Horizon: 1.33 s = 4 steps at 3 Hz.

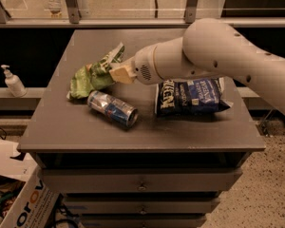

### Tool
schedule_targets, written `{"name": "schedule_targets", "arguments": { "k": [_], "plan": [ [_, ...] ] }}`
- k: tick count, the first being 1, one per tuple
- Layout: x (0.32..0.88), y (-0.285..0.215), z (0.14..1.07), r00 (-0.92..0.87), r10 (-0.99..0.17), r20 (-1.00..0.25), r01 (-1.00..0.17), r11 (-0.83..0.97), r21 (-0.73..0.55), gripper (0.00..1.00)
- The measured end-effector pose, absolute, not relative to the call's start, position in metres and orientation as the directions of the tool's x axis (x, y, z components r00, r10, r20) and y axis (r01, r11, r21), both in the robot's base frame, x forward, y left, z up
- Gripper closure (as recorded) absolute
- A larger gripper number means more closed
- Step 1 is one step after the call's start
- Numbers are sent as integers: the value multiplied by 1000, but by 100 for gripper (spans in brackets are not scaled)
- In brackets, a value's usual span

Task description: Move green jalapeno chip bag near redbull can

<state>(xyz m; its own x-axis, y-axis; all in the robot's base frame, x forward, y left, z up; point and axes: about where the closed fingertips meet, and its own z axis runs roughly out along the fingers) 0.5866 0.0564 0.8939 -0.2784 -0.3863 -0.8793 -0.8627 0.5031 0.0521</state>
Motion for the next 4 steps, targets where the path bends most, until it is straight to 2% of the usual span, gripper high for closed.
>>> {"name": "schedule_targets", "arguments": {
  "k": [2,3,4],
  "plan": [
    [580,65,862,-302,-439,-846,-868,493,54,100],
    [581,64,853,-322,-453,-831,-862,503,60,83],
    [583,63,848,-330,-457,-826,-860,506,64,60]
  ]
}}
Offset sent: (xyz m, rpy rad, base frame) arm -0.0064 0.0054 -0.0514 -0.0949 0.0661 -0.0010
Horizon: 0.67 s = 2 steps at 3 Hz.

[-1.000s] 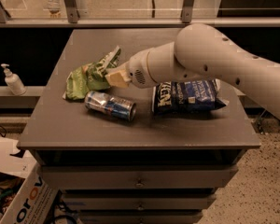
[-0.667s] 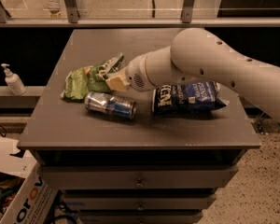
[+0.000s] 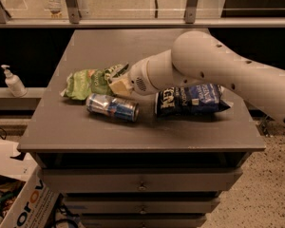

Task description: Move green jalapeno chip bag near redbull can

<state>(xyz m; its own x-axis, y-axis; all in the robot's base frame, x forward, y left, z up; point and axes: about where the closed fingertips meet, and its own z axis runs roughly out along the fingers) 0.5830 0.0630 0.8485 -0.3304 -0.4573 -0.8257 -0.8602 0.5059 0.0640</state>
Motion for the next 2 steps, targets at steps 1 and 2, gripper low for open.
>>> {"name": "schedule_targets", "arguments": {
  "k": [1,2],
  "plan": [
    [588,60,849,-376,-430,-821,-847,520,115,35],
    [595,54,852,-434,-393,-811,-822,541,178,13]
  ]
}}
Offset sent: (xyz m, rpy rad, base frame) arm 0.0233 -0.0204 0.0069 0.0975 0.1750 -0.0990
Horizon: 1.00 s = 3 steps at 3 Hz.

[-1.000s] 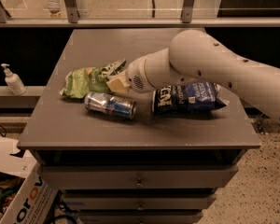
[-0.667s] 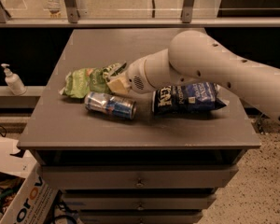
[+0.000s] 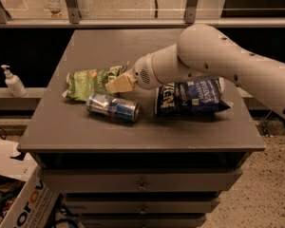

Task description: Move green jalapeno chip bag near redbull can

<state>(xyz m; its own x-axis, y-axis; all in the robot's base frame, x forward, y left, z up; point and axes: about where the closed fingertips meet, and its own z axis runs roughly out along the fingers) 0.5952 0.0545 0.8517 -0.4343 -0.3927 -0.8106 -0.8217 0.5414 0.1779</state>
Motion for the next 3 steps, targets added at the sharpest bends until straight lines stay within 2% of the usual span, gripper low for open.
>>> {"name": "schedule_targets", "arguments": {
  "k": [1,3],
  "plan": [
    [600,46,853,-482,-369,-794,-795,566,220,0],
    [609,26,872,-482,-313,-818,-783,574,242,0]
  ]
}}
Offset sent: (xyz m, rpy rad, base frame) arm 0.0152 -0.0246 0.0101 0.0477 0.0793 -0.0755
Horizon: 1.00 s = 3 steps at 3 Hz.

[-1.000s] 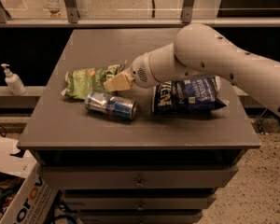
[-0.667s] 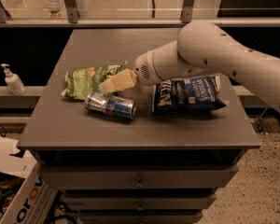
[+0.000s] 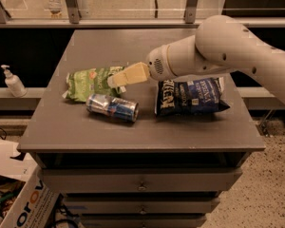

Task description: Move green jalapeno chip bag near redbull can

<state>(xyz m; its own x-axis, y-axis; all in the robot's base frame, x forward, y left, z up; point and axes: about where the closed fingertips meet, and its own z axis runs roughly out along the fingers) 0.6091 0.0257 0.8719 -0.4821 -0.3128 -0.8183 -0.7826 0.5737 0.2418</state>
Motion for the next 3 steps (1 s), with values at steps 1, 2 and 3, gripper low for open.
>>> {"name": "schedule_targets", "arguments": {
  "k": [1,2,3],
  "plan": [
    [609,-6,888,-430,-294,-854,-800,562,210,0],
    [603,-34,898,-343,-293,-892,-842,517,155,0],
    [598,-59,908,-226,-307,-925,-883,465,61,0]
  ]
}}
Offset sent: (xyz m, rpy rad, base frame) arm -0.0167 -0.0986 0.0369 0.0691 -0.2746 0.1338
